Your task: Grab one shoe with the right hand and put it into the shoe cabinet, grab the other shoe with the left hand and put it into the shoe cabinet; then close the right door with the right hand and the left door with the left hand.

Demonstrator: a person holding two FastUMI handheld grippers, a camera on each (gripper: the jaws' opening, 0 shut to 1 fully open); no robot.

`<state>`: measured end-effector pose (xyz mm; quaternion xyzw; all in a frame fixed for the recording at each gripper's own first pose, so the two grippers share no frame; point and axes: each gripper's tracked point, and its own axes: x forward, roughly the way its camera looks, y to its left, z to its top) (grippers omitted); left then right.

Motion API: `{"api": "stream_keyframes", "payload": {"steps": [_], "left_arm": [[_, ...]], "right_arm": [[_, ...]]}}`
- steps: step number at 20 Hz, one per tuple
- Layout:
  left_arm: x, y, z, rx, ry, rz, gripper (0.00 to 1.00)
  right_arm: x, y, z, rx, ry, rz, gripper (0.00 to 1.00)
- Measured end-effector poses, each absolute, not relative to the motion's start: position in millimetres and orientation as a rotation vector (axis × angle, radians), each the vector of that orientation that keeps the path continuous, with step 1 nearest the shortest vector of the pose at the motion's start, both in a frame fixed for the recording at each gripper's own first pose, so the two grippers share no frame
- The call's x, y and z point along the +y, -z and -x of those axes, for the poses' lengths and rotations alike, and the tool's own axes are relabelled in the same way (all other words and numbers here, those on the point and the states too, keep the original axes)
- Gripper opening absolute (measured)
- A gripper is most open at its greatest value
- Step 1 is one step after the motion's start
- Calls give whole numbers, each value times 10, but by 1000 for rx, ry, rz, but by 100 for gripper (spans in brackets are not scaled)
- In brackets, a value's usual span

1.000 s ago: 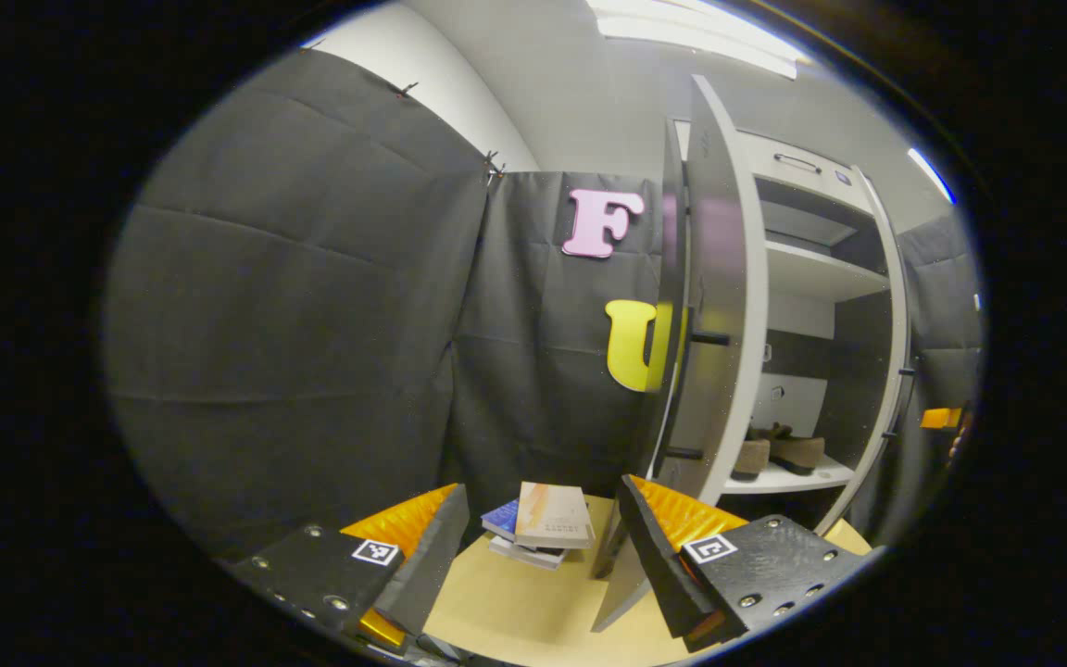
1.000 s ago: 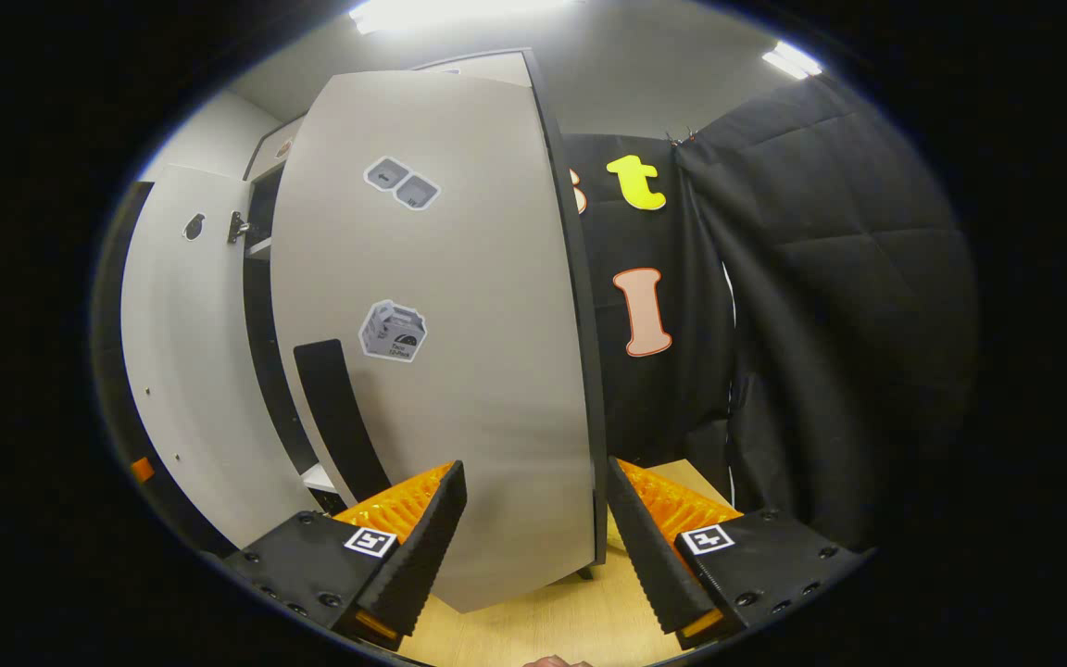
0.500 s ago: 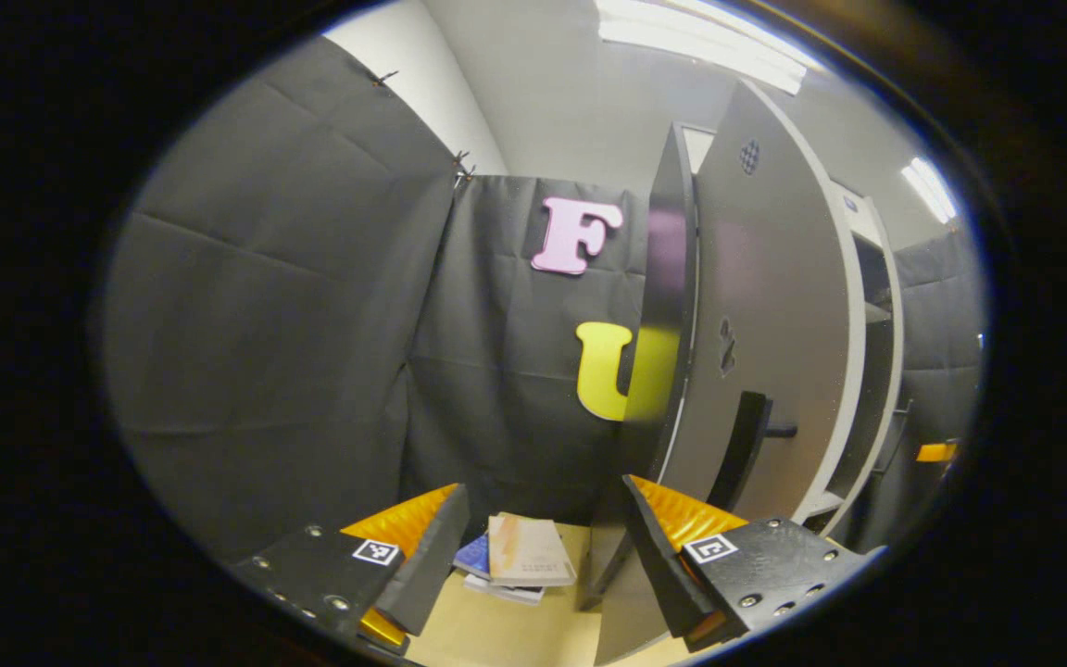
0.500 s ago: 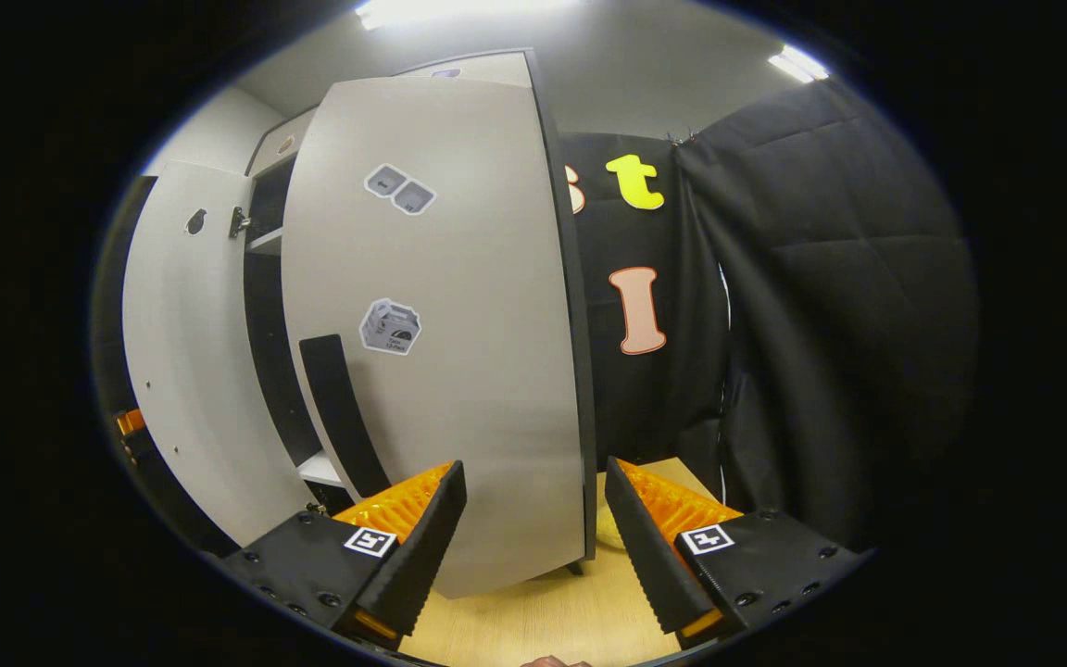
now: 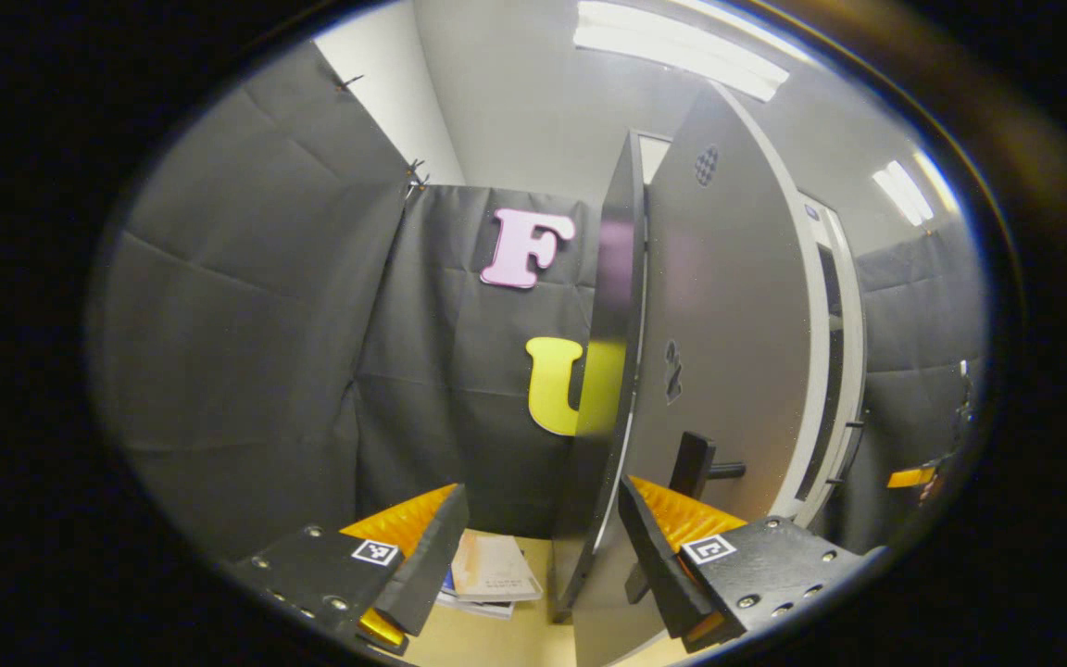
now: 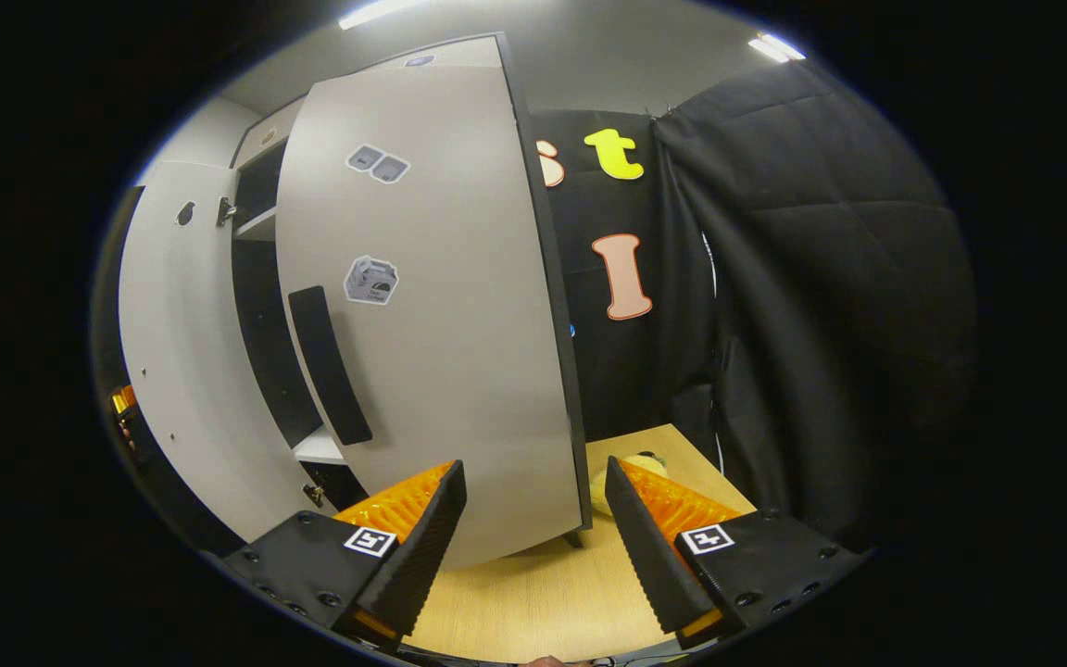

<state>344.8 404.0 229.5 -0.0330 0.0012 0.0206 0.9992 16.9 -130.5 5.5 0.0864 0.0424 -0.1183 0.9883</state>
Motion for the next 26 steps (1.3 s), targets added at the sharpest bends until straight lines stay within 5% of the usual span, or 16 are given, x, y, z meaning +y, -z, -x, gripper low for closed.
{"api": "stream_keyframes", "payload": {"steps": [6,7,26], "left_arm": [[3733,-2363,-3378,21,-21,-20,94],[3671,-2380,-3373,23,-27,-21,100],[2029,-1975,-3931,86,44,-15,100]], "right_arm": [[-1301,-33,-202,71,244,-180,95],[-1280,-38,-212,69,242,-183,96],[-1232,109,-19,69,279,-152,96]]}}
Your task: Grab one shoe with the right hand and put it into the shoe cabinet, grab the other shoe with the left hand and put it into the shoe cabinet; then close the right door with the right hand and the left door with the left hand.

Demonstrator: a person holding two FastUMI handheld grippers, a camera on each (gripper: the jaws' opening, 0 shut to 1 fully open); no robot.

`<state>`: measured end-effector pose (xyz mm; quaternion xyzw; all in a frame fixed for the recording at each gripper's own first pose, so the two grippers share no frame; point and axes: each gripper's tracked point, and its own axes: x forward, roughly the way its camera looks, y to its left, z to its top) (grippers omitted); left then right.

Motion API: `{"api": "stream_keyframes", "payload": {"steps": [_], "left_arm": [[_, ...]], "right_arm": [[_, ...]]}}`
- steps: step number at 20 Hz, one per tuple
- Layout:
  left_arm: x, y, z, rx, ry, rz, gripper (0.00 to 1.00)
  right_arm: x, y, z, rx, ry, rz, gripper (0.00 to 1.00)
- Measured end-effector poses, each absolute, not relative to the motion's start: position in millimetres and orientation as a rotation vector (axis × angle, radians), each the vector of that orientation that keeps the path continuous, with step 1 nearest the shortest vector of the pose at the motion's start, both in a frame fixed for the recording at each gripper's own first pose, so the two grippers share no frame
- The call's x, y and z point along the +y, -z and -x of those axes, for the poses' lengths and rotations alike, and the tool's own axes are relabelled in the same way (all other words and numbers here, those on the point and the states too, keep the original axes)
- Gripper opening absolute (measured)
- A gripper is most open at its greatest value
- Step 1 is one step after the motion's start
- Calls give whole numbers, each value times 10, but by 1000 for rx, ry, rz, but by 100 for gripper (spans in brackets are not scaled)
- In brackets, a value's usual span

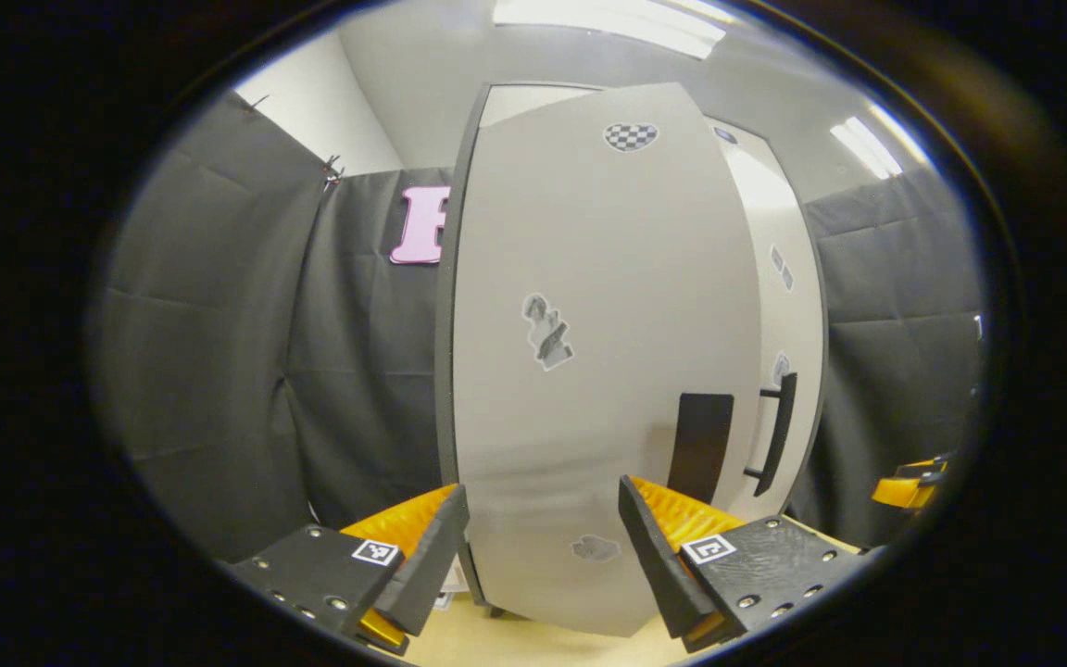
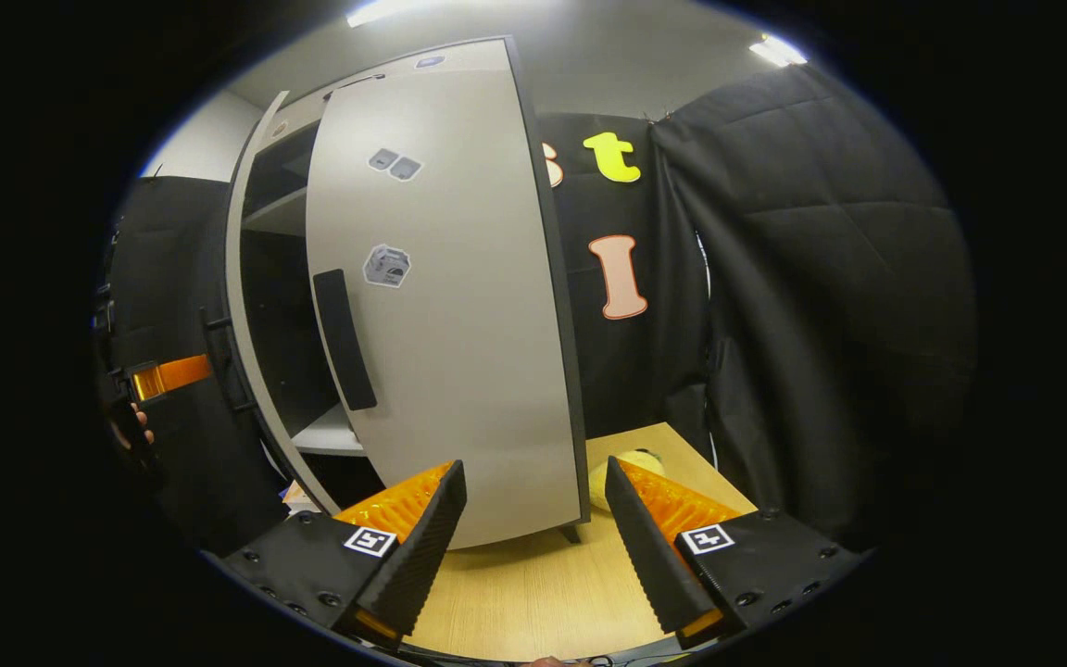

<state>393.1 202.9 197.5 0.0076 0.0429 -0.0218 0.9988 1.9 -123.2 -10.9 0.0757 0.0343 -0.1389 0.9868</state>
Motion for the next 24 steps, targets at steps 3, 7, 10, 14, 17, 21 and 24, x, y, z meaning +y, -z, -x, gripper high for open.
{"api": "stream_keyframes", "payload": {"steps": [3,7,10,14,17,21,24], "left_arm": [[2036,-1959,-3830,59,51,12,100],[2024,-1904,-3529,36,61,40,100],[1963,-1870,-3369,12,88,52,100],[1969,-1926,-3108,-34,60,26,100],[2006,-1571,-2927,23,2,33,99],[1956,-1014,-2758,151,-17,54,94],[1926,-900,-2676,172,-19,106,94]], "right_arm": [[-1357,160,47,72,337,-126,96],[-1340,152,-5,63,375,-45,96],[-1183,60,-120,32,341,-36,96],[-950,-91,-221,-24,295,-48,96],[-755,-109,-222,-54,274,-56,96],[-360,261,-197,44,179,-63,96],[-219,411,-150,82,137,-36,96]]}}
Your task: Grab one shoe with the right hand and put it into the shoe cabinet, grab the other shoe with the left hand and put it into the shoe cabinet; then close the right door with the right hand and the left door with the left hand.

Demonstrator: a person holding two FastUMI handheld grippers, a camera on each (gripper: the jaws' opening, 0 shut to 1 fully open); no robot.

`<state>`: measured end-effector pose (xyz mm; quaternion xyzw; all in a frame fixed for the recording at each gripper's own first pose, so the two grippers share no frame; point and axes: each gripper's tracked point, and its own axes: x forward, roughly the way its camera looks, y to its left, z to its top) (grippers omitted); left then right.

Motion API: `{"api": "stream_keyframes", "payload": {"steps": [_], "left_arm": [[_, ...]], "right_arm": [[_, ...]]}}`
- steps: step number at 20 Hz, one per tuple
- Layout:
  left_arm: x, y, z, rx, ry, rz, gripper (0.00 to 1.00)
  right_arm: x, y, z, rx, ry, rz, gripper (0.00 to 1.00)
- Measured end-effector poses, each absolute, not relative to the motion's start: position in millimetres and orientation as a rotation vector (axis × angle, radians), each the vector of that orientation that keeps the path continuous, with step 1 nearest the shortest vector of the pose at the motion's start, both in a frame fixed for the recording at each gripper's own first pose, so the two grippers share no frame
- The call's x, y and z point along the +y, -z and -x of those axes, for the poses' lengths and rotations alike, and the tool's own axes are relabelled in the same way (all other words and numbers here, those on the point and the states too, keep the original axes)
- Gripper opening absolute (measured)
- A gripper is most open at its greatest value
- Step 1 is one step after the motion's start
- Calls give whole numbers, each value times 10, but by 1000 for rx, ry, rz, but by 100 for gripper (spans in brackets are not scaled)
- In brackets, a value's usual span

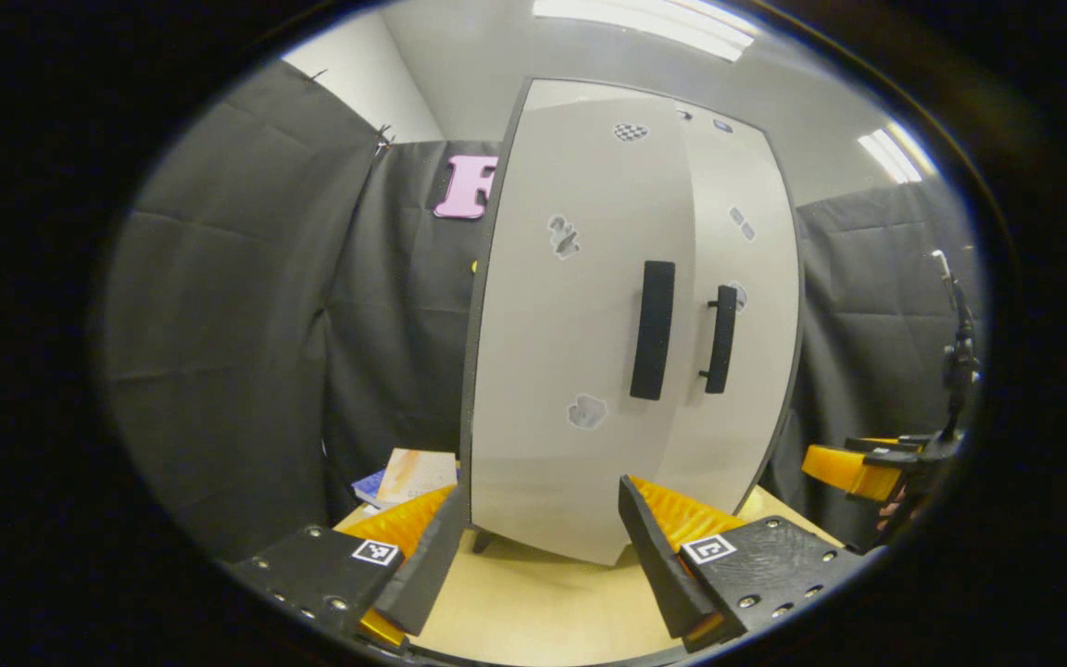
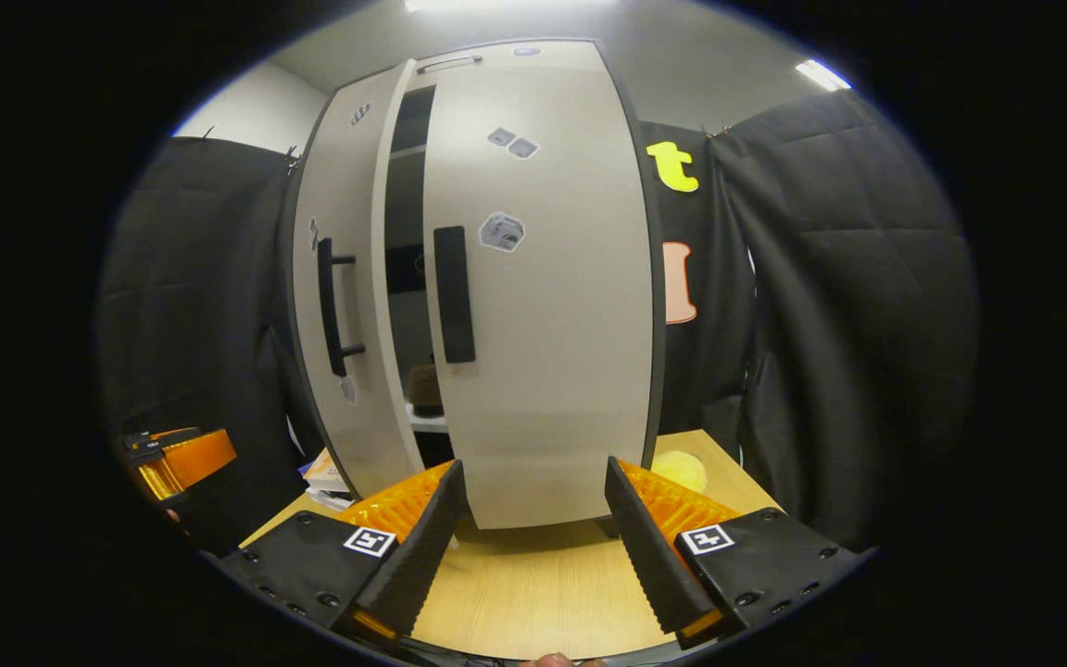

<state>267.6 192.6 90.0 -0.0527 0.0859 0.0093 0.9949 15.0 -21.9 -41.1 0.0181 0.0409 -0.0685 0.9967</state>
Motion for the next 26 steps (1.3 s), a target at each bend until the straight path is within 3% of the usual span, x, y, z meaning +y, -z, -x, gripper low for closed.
{"api": "stream_keyframes", "payload": {"steps": [2,3,4,9,10,12,15,20,21,24,25,26], "left_arm": [[1909,-836,-2685,184,-12,125,94],[1908,-805,-2686,190,-9,127,100],[1911,-774,-2673,194,-13,125,100],[1974,-812,-2600,162,-6,84,100],[1998,-827,-2610,155,-3,65,100],[2050,-832,-2628,141,-1,25,100],[2064,-845,-2688,101,15,-6,100],[2015,-581,-2817,131,24,42,100],[2010,-546,-2835,138,24,58,100],[2022,-489,-2881,153,29,79,100],[2041,-502,-2919,153,26,77,100],[2079,-519,-2952,152,23,74,100]], "right_arm": [[-165,402,-140,72,121,-24,96],[-164,379,-142,65,121,-16,96],[-167,349,-148,54,124,-11,92],[-234,217,-156,20,142,-8,96],[-254,207,-154,22,147,-7,92],[-292,182,-155,29,159,-4,96],[-302,233,-172,84,167,4,92],[-367,177,-192,122,176,82,96],[-386,161,-207,128,182,91,92],[-436,152,-238,140,197,86,96],[-455,153,-251,143,200,78,92],[-483,156,-253,145,204,72,96]]}}
